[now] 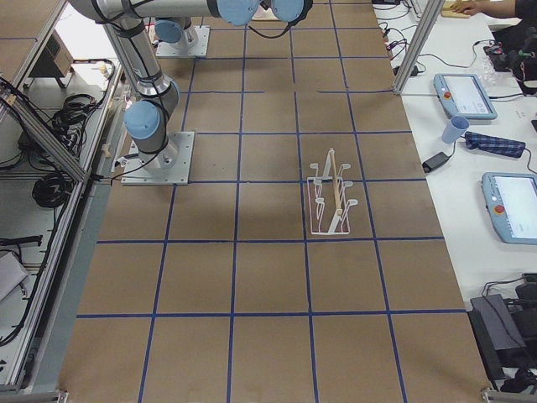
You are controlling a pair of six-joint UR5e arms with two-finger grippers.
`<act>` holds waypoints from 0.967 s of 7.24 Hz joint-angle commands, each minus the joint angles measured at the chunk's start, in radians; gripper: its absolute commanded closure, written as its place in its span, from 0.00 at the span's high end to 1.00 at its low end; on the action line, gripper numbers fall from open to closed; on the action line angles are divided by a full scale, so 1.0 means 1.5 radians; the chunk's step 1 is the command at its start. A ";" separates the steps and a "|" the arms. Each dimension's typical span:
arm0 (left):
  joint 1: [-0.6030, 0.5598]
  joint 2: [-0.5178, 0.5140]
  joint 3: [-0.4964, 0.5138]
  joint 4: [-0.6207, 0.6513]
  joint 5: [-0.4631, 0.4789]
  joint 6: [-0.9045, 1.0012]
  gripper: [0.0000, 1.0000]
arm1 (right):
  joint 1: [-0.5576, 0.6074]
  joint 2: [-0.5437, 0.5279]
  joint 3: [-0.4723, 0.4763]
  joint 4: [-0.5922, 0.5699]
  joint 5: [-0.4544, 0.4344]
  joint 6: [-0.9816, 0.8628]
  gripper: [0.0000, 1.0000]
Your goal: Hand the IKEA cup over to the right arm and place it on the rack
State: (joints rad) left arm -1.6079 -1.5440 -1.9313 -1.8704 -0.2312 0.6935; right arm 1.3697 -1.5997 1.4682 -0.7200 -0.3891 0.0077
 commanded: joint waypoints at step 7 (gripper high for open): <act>-0.002 0.008 0.001 0.000 -0.001 -0.021 0.00 | 0.000 0.007 -0.003 -0.013 0.017 0.005 0.80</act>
State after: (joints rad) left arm -1.6104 -1.5325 -1.9302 -1.8703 -0.2337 0.6630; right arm 1.3698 -1.5910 1.4630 -0.7374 -0.3713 0.0177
